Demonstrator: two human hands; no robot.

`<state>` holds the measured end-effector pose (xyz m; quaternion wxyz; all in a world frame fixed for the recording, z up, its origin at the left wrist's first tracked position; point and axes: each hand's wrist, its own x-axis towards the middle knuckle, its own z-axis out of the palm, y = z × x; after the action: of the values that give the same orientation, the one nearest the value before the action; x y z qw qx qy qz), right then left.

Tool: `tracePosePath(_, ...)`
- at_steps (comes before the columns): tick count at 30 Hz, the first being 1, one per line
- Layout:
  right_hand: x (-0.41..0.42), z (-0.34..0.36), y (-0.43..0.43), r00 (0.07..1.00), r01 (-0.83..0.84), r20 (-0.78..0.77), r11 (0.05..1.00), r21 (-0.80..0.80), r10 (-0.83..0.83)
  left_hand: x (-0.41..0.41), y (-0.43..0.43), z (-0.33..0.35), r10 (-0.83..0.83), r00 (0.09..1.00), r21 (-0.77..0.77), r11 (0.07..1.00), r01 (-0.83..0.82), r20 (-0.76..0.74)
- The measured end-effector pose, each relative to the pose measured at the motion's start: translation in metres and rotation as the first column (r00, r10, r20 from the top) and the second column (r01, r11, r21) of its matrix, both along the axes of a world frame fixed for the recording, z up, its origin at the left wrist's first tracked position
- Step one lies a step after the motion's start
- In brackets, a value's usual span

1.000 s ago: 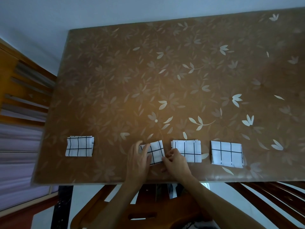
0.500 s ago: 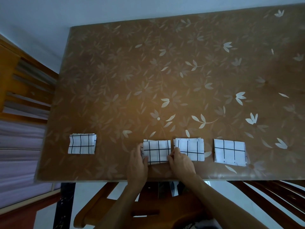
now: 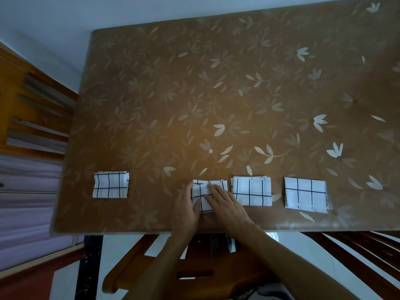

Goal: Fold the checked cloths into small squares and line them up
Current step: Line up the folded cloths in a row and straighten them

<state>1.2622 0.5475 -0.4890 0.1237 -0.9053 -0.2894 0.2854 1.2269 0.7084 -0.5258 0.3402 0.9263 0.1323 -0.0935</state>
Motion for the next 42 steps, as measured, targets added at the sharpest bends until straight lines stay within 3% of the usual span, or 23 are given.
tracePosePath(2,-0.002,-0.005,-0.002,1.000,0.010,0.010,0.999,-0.039,-0.009,0.005,-0.002,0.001,-0.063,0.998,0.021,0.998,0.063,0.001)
tracePosePath(4,-0.003,-0.007,-0.004,1.000,0.011,-0.014,0.997,-0.070,-0.012,0.007,-0.005,0.002,-0.149,0.988,0.177,0.974,0.140,0.040)
tracePosePath(7,-0.006,-0.015,-0.006,1.000,-0.016,-0.023,0.994,-0.107,0.014,0.003,-0.010,-0.002,-0.402,0.915,0.424,0.833,0.355,0.024)
tracePosePath(10,-0.008,-0.024,-0.007,0.999,-0.032,0.007,0.995,-0.091,0.033,-0.008,-0.006,-0.017,-0.551,0.831,0.499,0.700,0.510,-0.076)
tracePosePath(16,-0.007,-0.022,-0.008,1.000,0.021,-0.010,0.999,-0.024,-0.021,-0.010,-0.001,-0.009,-0.431,0.874,0.532,0.698,0.480,-0.223)
tracePosePath(22,0.005,-0.026,0.001,0.994,0.100,0.040,0.985,0.139,-0.106,0.001,-0.019,0.006,-0.300,0.954,0.494,0.828,0.267,-0.014)
tracePosePath(25,0.016,-0.026,0.006,0.991,0.092,0.083,0.988,0.122,-0.102,-0.001,-0.025,0.018,0.076,0.996,0.359,0.929,-0.086,0.044)
tracePosePath(27,0.020,-0.025,0.007,0.993,0.059,0.092,0.992,0.115,-0.070,-0.004,-0.030,0.023,0.348,0.932,0.257,0.914,-0.313,-0.101)
tracePosePath(29,0.019,-0.025,0.007,0.992,0.038,0.117,0.988,0.150,-0.056,-0.006,-0.032,0.025,0.450,0.871,0.183,0.889,-0.419,-0.198)
tracePosePath(36,0.015,-0.024,0.004,0.991,-0.035,0.133,0.989,0.144,0.016,-0.001,-0.024,0.023,0.407,0.908,-0.060,0.908,-0.414,-0.102)
tracePosePath(40,0.014,-0.030,0.003,0.990,-0.024,0.141,0.995,0.102,0.009,-0.009,-0.025,0.019,0.297,0.953,-0.064,0.952,-0.300,-0.050)
tracePosePath(42,0.013,-0.032,0.004,0.987,0.002,0.163,0.997,0.073,-0.014,-0.018,-0.028,0.021,0.357,0.933,0.009,0.934,-0.357,-0.054)
